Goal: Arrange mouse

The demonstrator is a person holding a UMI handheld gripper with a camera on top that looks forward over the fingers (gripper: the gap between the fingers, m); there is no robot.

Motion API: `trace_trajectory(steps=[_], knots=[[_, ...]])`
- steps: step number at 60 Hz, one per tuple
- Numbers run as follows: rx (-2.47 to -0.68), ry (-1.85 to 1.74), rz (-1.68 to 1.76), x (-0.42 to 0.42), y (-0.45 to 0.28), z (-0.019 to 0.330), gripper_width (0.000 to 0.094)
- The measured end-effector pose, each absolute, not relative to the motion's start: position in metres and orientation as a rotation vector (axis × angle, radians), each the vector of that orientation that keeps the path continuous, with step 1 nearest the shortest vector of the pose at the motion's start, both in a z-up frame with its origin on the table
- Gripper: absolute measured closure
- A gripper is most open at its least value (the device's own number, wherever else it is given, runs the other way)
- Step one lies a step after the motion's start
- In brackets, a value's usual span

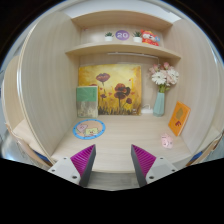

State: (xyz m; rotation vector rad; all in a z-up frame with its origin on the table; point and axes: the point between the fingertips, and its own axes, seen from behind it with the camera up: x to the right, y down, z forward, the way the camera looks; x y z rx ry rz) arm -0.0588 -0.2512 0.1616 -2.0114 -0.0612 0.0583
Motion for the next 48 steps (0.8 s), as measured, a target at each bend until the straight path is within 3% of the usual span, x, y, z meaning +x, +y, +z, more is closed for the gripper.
trace_trajectory(steps=[11, 28, 48], knots=[[-2.069, -0.060, 0.024, -0.026, -0.258, 0.121, 0.0242], [-2.216, 0.065, -0.101, 0.108, -0.271, 0.046, 0.0243], [-2.279, 0.102, -0.160, 0.212, -0.180, 0.003, 0.0261]])
